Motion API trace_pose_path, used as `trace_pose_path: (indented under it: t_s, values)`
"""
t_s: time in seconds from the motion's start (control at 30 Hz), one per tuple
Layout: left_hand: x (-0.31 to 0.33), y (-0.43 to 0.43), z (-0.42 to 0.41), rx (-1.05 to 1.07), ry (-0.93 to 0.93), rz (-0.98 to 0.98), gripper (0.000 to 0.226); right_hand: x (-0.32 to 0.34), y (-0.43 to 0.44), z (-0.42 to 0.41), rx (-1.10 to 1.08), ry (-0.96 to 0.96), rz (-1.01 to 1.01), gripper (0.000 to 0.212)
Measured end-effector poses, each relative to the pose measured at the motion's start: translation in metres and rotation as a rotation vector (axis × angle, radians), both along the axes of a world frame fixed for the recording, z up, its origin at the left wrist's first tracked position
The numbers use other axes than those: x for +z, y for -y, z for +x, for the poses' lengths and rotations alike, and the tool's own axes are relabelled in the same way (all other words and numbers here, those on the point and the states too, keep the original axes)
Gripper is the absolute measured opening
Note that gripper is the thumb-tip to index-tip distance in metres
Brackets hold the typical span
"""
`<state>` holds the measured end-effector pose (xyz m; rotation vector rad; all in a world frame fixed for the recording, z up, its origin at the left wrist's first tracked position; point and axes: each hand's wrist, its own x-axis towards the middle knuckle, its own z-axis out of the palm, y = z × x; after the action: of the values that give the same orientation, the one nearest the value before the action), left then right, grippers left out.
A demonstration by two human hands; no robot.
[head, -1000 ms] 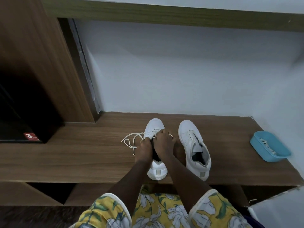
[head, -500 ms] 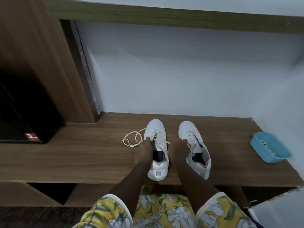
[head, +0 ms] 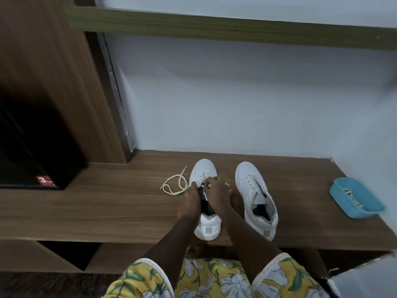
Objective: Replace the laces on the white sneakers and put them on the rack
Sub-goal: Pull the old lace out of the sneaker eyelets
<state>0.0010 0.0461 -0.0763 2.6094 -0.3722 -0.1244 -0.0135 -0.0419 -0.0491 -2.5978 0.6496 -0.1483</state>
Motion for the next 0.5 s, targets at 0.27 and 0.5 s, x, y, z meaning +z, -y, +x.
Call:
trace_pose_path:
  t_s: [0.27, 0.5]
  values:
    - [-0.002, 0.0, 0.001, -0.008, 0.025, 0.043, 0.037, 0.005, 0.008, -0.009, 0.014, -0.09, -0.207, 0.031]
    - [-0.002, 0.002, 0.0, -0.003, 0.032, 0.066, 0.043, -0.007, 0.039, -0.03, -0.248, -0.131, -0.284, 0.028]
